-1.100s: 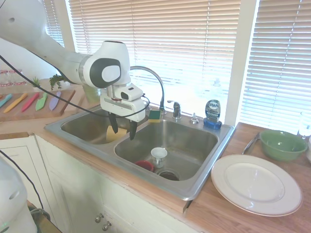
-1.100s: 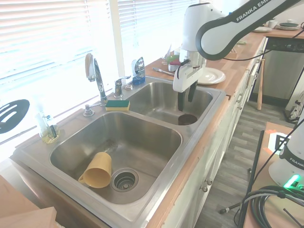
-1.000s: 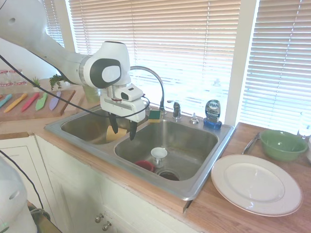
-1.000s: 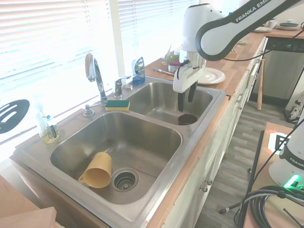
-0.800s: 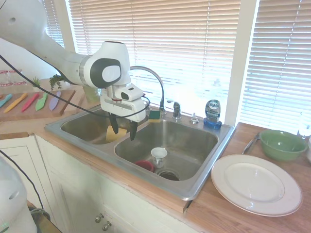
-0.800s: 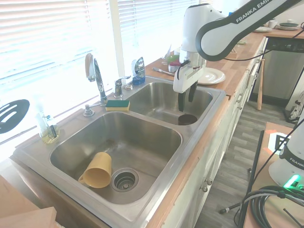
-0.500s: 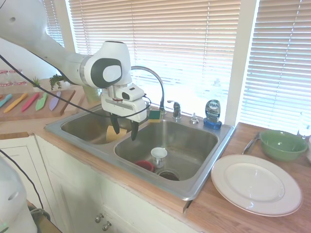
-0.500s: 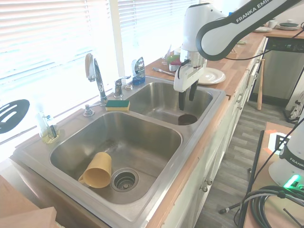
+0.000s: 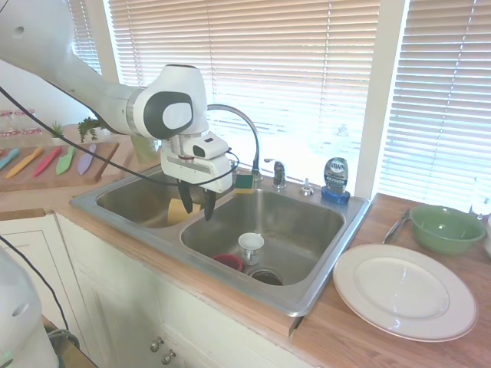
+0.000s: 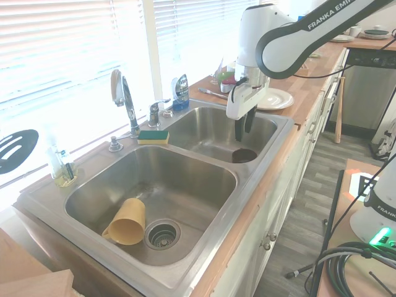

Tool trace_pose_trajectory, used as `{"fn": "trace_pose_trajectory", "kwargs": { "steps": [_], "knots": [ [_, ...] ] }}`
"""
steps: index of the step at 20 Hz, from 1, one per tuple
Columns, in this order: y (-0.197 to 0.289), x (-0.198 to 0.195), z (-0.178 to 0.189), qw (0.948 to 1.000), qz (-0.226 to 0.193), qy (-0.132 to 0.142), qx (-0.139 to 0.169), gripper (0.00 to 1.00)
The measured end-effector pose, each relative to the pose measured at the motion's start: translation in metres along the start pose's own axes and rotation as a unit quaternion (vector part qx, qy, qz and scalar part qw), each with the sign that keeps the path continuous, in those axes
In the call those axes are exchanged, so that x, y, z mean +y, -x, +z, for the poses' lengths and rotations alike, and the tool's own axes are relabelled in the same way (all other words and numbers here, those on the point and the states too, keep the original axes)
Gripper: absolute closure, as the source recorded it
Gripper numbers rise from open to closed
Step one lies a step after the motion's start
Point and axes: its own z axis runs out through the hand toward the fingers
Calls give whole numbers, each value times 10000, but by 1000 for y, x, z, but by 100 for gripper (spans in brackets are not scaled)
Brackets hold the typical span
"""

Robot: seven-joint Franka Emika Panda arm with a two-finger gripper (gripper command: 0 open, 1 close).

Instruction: Turn on the faucet

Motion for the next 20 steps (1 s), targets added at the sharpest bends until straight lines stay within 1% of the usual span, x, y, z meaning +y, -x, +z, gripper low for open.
{"fn": "trace_pose_trajectory", "kwargs": {
  "steps": [9, 14, 20],
  "knots": [
    [-5, -2, 0, 10000, 37, -1, -1, 100],
    [-25, -25, -3, 9999, 137, -26, 32, 100],
    [-59, -58, -15, 9996, 250, -27, 125, 100]
  ]
}}
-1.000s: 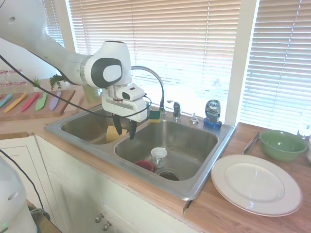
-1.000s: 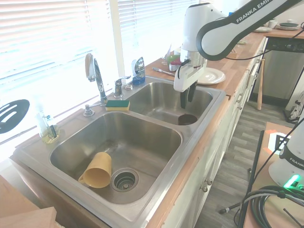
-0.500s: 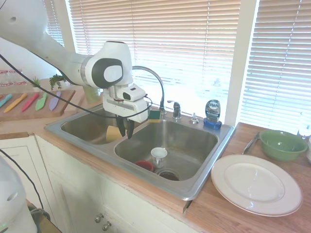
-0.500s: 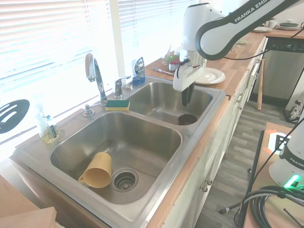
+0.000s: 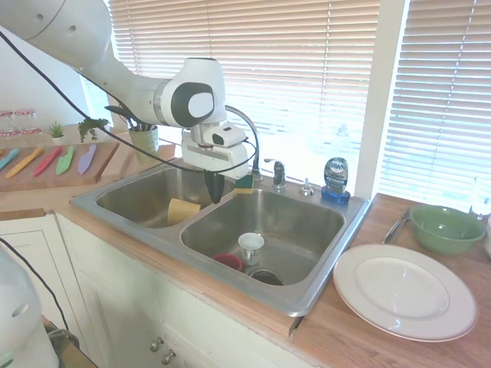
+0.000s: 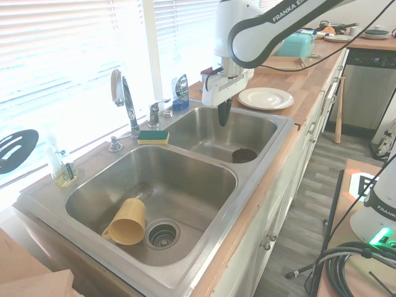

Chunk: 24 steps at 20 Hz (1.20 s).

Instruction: Turn on the faucet

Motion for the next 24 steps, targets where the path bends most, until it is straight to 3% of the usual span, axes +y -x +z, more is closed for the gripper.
{"fn": "trace_pose_trajectory", "kwargs": {
  "steps": [16, 24],
  "knots": [
    [-93, -122, 2, 9997, 230, 91, -42, 100],
    [-123, -142, 10, 9992, 383, 124, 11, 100]
  ]
}}
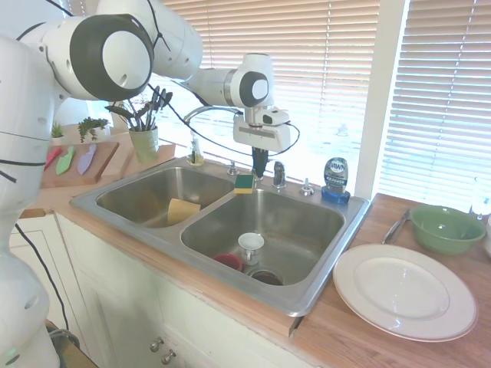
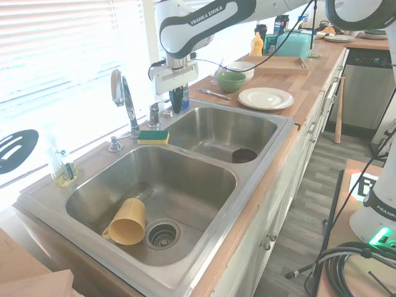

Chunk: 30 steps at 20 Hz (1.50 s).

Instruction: Turn on the faucet

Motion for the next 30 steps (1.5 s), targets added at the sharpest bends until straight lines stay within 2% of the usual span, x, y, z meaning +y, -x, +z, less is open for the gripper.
{"fn": "trace_pose_trajectory", "kwargs": {
  "steps": [4, 8, 16, 19, 25, 27, 30],
  "knots": [
    [-2, -15, -11, 9978, -27, -535, 380, 100],
    [-5, -24, -16, 9913, 77, -1084, 737, 100],
    [-14, -23, -31, 9798, 219, -1631, 1135, 100],
    [-13, -23, -41, 9778, 218, -1698, 1207, 100],
    [-12, -19, -43, 9772, 239, -1709, 1234, 100],
    [-10, -17, -38, 9806, 215, -1572, 1155, 100],
    [-4, -9, -21, 9924, 134, -972, 749, 100]
  ]
}}
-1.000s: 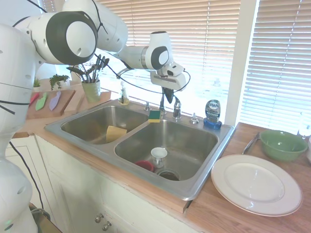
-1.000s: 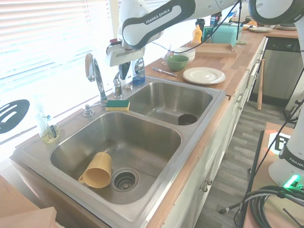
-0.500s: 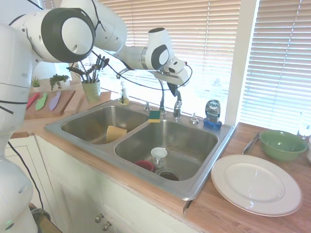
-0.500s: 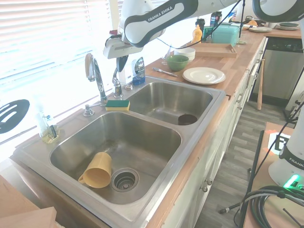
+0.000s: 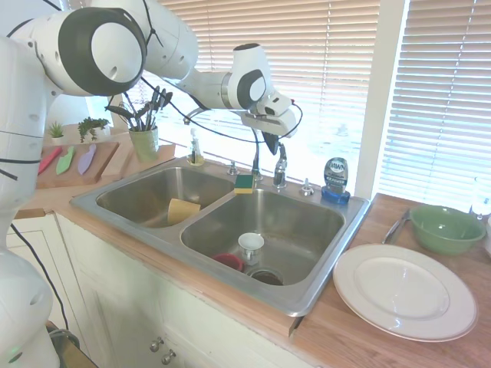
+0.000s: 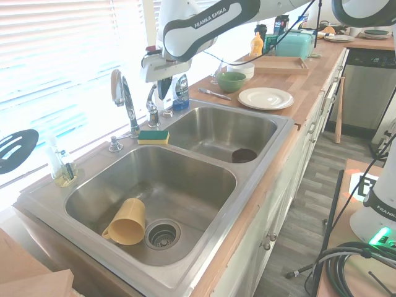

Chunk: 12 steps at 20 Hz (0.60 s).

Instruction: Turn on the faucet

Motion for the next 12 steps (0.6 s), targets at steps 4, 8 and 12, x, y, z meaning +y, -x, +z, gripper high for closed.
{"fn": "trace_pose_trajectory", "kwargs": {
  "steps": [4, 8, 12],
  "knots": [
    [8, 21, 15, 9954, 22, 767, -581, 100],
    [12, 37, 10, 9880, -20, 1223, -943, 100],
    [23, 56, -5, 9829, -58, 1452, -1134, 100]
  ]
}}
